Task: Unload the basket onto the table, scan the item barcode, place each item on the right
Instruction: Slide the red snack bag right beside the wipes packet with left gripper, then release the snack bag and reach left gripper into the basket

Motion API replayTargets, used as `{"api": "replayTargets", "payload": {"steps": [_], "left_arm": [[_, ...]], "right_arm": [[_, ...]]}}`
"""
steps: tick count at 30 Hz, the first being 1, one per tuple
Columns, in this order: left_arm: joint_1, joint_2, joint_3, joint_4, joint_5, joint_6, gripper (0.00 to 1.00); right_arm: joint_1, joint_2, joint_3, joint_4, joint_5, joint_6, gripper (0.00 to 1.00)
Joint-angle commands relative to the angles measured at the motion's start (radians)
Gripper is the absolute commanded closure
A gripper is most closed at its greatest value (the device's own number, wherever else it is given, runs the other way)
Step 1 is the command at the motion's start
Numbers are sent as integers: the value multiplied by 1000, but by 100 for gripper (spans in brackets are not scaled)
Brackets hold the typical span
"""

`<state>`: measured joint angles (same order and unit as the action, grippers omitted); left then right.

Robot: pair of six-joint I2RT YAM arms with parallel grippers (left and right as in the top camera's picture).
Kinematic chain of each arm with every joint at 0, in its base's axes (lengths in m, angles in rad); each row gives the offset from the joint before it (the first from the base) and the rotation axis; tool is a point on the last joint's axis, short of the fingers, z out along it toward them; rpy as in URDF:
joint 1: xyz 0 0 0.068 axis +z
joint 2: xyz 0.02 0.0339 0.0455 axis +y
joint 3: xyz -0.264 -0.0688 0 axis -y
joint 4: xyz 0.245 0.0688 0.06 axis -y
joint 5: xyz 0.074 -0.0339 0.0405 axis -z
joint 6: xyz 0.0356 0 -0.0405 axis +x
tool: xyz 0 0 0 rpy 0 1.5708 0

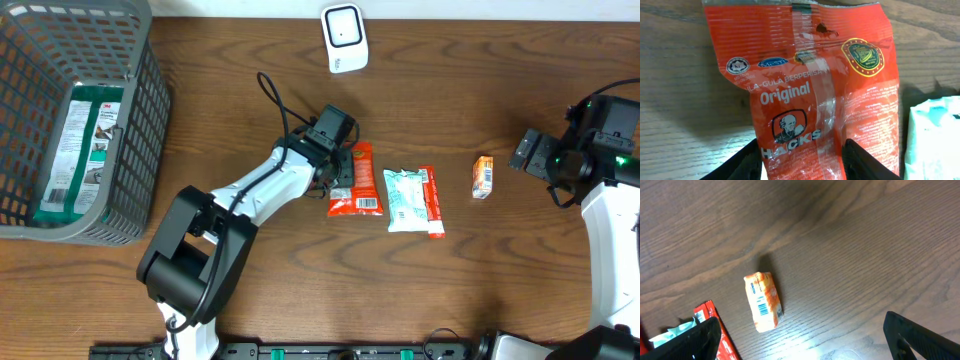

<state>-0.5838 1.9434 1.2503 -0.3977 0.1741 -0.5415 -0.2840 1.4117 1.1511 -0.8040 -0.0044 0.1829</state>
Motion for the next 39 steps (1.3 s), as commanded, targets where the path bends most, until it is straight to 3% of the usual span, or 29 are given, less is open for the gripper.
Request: {"api": "replayTargets", "payload": {"steps": [1, 18, 22, 25, 29, 34, 37, 39], "left_arm": [[-5, 4, -11, 5, -9, 13, 48], [-40, -10, 0, 39, -10, -23, 48], [-27, -90, 82, -63, -72, 8, 40], [11, -163, 213, -191, -90, 100, 37], [99, -233, 467, -441, -147, 213, 35], [264, -281, 789, -703, -258, 314, 32], [402, -312, 883, -750, -409, 383, 21], [497, -326, 884, -742, -484, 430, 19]], "right_arm": [[-3, -1, 10, -1, 3, 14, 1], [-3, -1, 10, -1, 3, 14, 1], [-3, -1, 10, -1, 3, 14, 1], [-3, -1, 10, -1, 2, 14, 1], [-3, -1, 10, -1, 2, 14, 1], [-3, -1, 10, -1, 3, 14, 1], [-3, -1, 10, -1, 2, 14, 1], [-3, -1, 10, -1, 3, 14, 1]]}}
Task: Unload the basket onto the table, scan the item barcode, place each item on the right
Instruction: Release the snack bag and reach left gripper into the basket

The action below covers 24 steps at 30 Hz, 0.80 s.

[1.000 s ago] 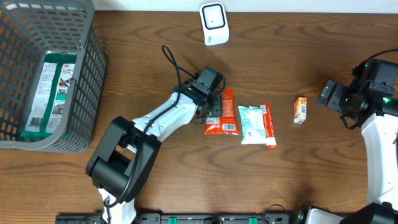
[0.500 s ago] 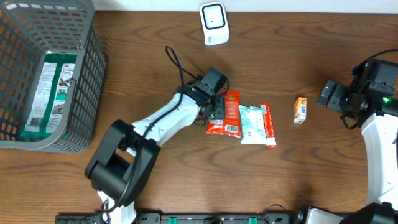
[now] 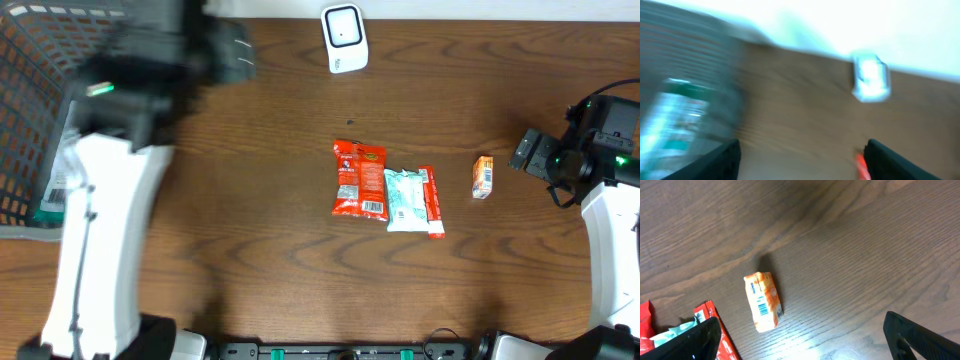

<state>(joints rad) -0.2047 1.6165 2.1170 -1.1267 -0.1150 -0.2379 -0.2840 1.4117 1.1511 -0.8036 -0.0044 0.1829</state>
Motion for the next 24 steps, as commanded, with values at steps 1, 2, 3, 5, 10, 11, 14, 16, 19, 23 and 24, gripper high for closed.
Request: {"api": "replayTargets", "payload": {"steps": [1, 2, 3, 5, 10, 11, 14, 16, 19, 23, 24], "left_arm": [[164, 0, 17, -13, -219, 143, 19], [230, 6, 16, -14, -235, 166, 19], [267, 12, 14, -16, -235, 171, 19], [385, 44, 2, -21, -233, 150, 20], [523, 152, -25, -32, -192, 140, 17], [540, 179, -26, -43, -192, 149, 16], [582, 264, -26, -81, -192, 167, 15], [602, 323, -26, -98, -192, 167, 13], [621, 406, -26, -109, -136, 219, 11], [630, 519, -26, -129, 74, 383, 11], [630, 544, -26, -132, 90, 396, 11]], "right_arm": [[-3, -1, 10, -2, 2, 14, 1], [-3, -1, 10, -2, 3, 14, 1], [-3, -1, 10, -1, 2, 14, 1], [-3, -1, 10, -2, 3, 14, 1], [-3, -1, 10, -2, 2, 14, 1], [-3, -1, 10, -1, 3, 14, 1], [-3, -1, 10, -2, 3, 14, 1], [-3, -1, 10, -2, 3, 14, 1], [-3, -1, 10, -2, 3, 14, 1], [-3, -1, 10, -2, 2, 14, 1], [-3, -1, 10, -2, 2, 14, 1]]}}
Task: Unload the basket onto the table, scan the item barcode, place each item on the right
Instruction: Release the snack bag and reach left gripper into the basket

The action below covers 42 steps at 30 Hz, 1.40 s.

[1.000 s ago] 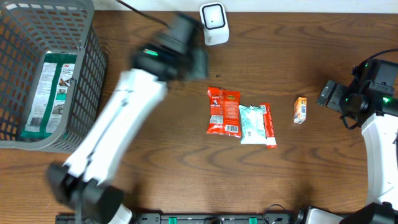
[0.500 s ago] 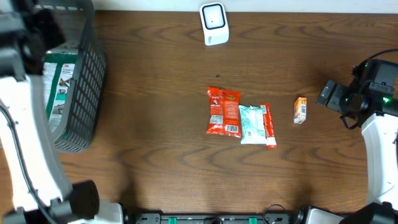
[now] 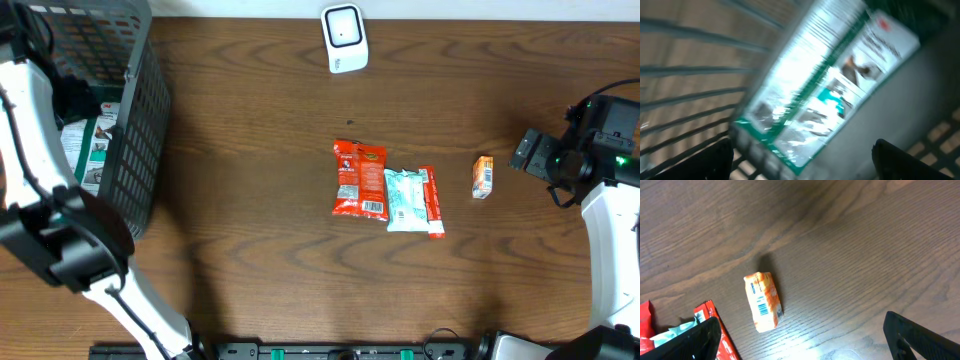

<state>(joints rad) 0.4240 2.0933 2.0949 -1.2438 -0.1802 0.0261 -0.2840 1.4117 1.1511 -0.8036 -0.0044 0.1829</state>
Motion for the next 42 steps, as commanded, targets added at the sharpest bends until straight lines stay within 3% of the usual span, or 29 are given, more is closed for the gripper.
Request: {"api": "replayTargets", "payload": {"steps": [1, 15, 26, 36, 38, 39, 40, 42], "left_arm": [[1, 88, -4, -17, 154, 135, 10], [33, 290, -5, 30, 143, 138, 9], [104, 352, -17, 41, 144, 110, 11], [109, 355, -31, 52, 183, 93, 43], [109, 355, -33, 51, 215, 93, 65], [109, 351, -33, 45, 241, 93, 86], [109, 344, -32, 41, 255, 92, 92], [109, 322, -20, 32, 259, 87, 93]], "right_arm": [[-3, -1, 10, -2, 2, 14, 1], [-3, -1, 10, -1, 2, 14, 1], [-3, -1, 10, -2, 3, 14, 1], [-3, -1, 10, -2, 2, 14, 1], [-3, -1, 10, -1, 2, 14, 1], [-3, -1, 10, -2, 3, 14, 1], [-3, -1, 10, -2, 3, 14, 1], [-3, -1, 10, -2, 3, 14, 1]]}}
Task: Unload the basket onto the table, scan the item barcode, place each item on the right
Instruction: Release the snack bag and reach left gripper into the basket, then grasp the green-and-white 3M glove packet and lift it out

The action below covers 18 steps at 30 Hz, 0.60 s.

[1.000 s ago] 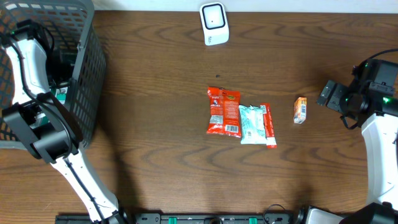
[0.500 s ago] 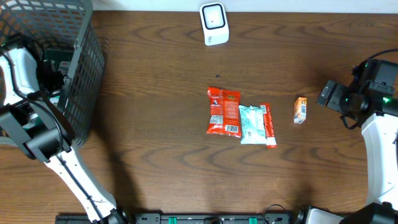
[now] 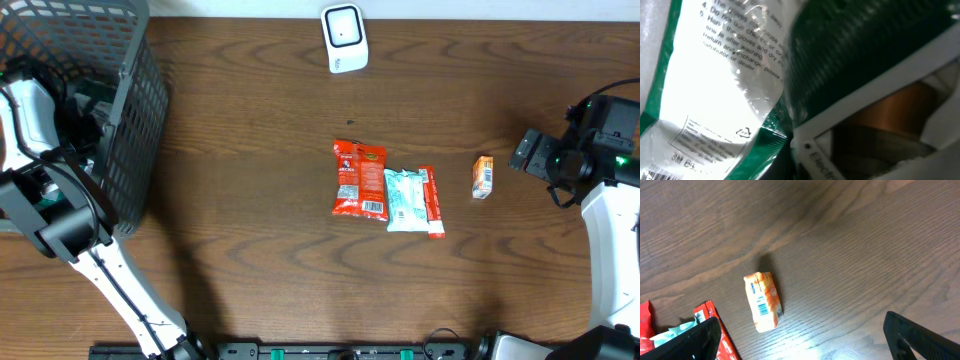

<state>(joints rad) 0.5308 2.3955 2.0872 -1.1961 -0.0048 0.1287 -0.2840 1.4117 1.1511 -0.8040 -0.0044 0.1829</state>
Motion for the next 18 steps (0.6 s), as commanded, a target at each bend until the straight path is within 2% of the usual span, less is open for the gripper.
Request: {"api": "replayTargets", "payload": {"steps": [1, 4, 18], "left_arm": [[2, 6, -3, -19, 84, -19, 93], [3, -74, 29, -23, 84, -45, 93], [-9, -775, 49, 83, 67, -261, 93]], "right_arm": [[-3, -1, 10, -1, 2, 14, 1], [-3, -1, 10, -1, 2, 14, 1], [-3, -1, 10, -1, 3, 14, 1]]}}
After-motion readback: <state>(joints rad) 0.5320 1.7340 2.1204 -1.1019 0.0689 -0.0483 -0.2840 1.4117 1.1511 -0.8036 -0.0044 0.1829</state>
